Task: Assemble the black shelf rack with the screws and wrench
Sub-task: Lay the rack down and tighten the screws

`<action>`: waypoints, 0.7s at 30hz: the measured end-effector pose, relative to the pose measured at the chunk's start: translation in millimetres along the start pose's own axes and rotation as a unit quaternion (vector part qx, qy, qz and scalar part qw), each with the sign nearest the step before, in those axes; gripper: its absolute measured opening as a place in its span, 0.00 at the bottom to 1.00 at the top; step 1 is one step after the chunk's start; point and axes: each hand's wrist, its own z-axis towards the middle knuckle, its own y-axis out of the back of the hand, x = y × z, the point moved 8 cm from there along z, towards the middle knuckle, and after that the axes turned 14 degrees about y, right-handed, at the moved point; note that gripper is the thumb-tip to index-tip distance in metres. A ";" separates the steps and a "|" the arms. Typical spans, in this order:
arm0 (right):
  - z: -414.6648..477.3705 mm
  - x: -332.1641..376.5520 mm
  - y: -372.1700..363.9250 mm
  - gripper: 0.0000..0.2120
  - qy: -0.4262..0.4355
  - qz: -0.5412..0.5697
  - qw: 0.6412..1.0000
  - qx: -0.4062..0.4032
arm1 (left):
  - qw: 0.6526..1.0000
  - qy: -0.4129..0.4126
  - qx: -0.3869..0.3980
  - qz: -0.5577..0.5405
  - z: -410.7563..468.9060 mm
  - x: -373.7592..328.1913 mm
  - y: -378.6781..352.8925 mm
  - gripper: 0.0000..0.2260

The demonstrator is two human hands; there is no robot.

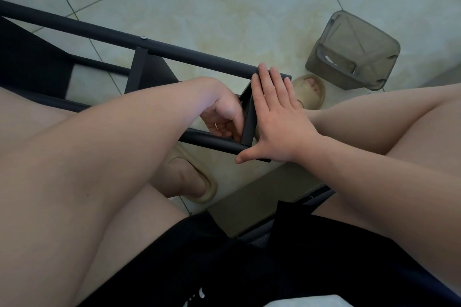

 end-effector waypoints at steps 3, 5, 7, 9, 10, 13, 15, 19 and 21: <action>0.0 0.0 0.3 0.77 0.000 -0.001 1.000 0.001 | 1.000 -0.009 0.005 -0.007 -3.2 -2.5 0.5 0.06; -0.3 0.2 0.5 0.77 0.001 0.001 1.000 0.001 | 1.000 -0.014 0.002 -0.013 -4.4 -3.2 2.4 0.06; -0.4 0.2 0.6 0.77 0.000 0.002 1.000 0.001 | 1.000 -0.013 -0.003 -0.017 -4.6 -2.8 3.6 0.05; -0.3 0.2 0.5 0.76 0.000 0.001 1.000 0.003 | 1.000 -0.006 -0.004 -0.016 -3.5 -1.0 2.9 0.04; -0.3 0.2 0.5 0.76 0.000 0.001 1.000 0.004 | 1.000 -0.001 -0.004 -0.012 -2.9 0.1 1.8 0.04; -0.3 0.5 1.2 0.76 0.000 0.000 1.000 0.003 | 1.000 0.008 -0.002 -0.002 -0.9 1.9 -0.8 0.03; -0.1 1.0 1.5 0.76 0.001 -0.001 1.000 0.003 | 1.000 0.006 -0.001 -0.002 -0.5 0.7 -1.2 0.03; -0.3 1.5 1.8 0.77 0.001 0.001 1.000 0.003 | 1.000 0.003 0.010 0.000 -1.5 -1.0 -2.5 0.03; -0.7 1.4 2.0 0.77 0.001 0.000 1.000 0.003 | 1.000 0.002 0.011 -0.001 -1.8 -1.0 -2.3 0.03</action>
